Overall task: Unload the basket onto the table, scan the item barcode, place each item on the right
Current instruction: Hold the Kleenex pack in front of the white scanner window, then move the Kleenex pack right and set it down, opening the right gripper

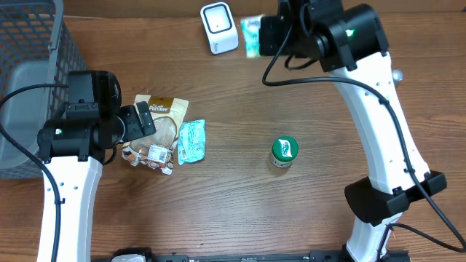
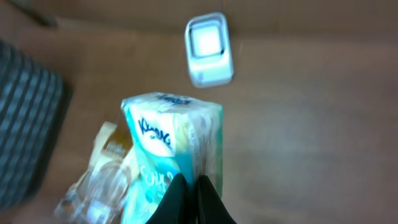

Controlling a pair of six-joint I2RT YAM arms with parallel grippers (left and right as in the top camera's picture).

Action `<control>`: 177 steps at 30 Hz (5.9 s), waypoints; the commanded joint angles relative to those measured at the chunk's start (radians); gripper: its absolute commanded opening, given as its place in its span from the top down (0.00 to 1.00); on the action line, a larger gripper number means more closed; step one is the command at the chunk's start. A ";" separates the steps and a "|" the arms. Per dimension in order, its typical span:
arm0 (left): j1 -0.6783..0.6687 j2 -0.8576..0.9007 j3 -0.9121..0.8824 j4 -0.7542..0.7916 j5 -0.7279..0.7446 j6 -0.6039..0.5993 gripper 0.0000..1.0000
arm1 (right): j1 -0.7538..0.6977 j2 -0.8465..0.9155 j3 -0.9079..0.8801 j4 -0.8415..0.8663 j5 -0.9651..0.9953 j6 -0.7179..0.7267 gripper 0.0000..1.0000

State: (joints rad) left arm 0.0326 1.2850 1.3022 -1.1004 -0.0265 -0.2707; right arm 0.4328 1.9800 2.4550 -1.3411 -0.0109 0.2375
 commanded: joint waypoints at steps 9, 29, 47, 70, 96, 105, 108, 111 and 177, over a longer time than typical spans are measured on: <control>-0.007 0.003 0.010 0.001 -0.006 0.009 0.01 | 0.032 0.066 0.014 0.353 0.255 -0.237 0.96; -0.007 0.003 0.010 0.001 -0.006 0.009 0.01 | 0.051 0.454 0.014 0.811 0.268 -0.724 0.96; -0.007 0.003 0.010 0.001 -0.006 0.009 0.01 | 0.050 0.639 0.013 0.997 0.269 -0.905 0.96; -0.007 0.003 0.010 0.001 -0.006 0.009 0.01 | 0.048 0.668 0.013 1.045 0.269 -0.904 0.96; -0.007 0.003 0.010 0.001 -0.006 0.009 0.01 | 0.048 0.701 0.013 1.075 0.273 -0.904 0.96; -0.007 0.003 0.010 0.001 -0.006 0.009 0.00 | 0.048 0.701 0.013 1.075 0.273 -0.904 0.96; -0.007 0.003 0.010 0.001 -0.006 0.009 0.00 | 0.048 0.700 0.013 1.083 0.274 -0.904 0.96; -0.007 0.003 0.010 0.001 -0.006 0.009 0.01 | 0.048 0.691 0.013 1.120 0.330 -0.904 0.96; -0.007 0.003 0.010 0.001 -0.006 0.009 0.00 | -0.226 0.280 -0.653 -0.062 0.047 0.046 0.51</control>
State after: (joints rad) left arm 0.0326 1.2858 1.3022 -1.1004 -0.0265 -0.2707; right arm 0.2100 2.2566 1.8503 -1.4345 0.0330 0.2871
